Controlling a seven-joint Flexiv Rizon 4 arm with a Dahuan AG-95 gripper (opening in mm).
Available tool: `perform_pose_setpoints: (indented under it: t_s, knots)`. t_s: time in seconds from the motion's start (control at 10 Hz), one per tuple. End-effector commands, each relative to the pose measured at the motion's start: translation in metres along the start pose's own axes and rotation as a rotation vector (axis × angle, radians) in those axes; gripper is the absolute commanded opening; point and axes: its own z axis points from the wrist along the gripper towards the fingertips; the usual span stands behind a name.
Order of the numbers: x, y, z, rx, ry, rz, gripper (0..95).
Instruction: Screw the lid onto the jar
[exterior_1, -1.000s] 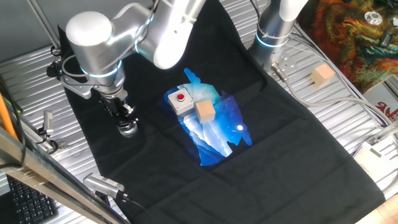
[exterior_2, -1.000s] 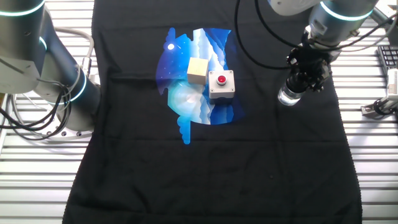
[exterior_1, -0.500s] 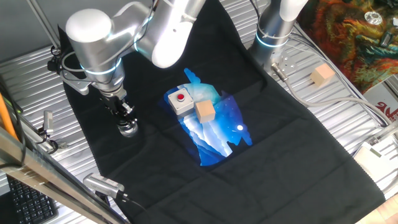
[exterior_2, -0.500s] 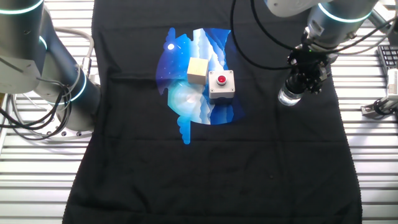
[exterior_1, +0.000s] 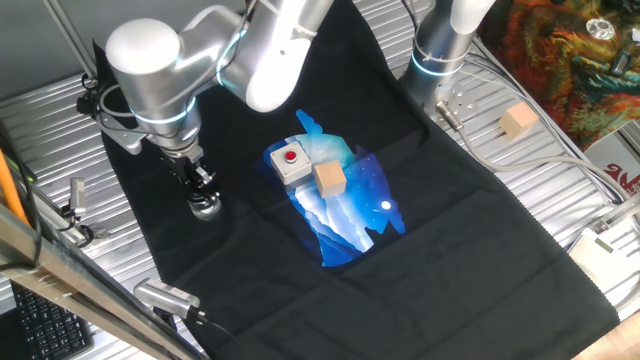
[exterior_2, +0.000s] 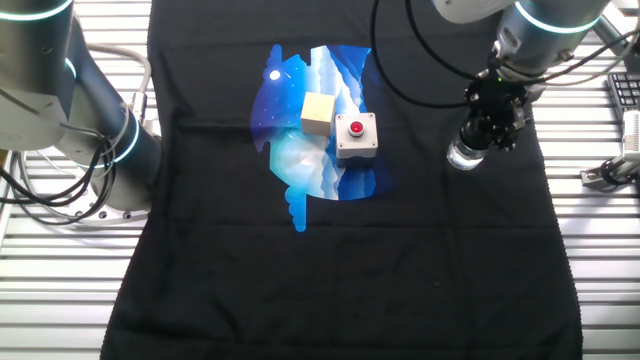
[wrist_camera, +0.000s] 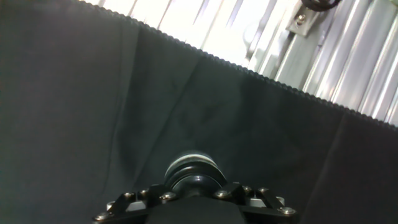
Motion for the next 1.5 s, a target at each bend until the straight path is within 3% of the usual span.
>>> perform_pose_setpoints:
  t_s: [0.1, 0.4, 0.6, 0.9, 1.2, 1.4, 1.5]
  knots:
    - [-0.0002, 0.0004, 0.0004, 0.029, 0.006, 0.005, 0.0]
    - [-0.0002, 0.0004, 0.0004, -0.006, -0.005, 0.064, 0.0]
    - [-0.0003, 0.0004, 0.0004, 0.002, -0.003, 0.077, 0.0]
    - [-0.0004, 0.0004, 0.0006, 0.046, 0.001, 0.089, 0.0]
    - [-0.0005, 0.0004, 0.0006, 0.019, 0.002, 0.118, 0.0]
    - [-0.0008, 0.0003, 0.0003, 0.025, 0.006, 0.119, 0.0]
    - [-0.0011, 0.0003, 0.0001, 0.044, 0.012, 0.111, 0.0]
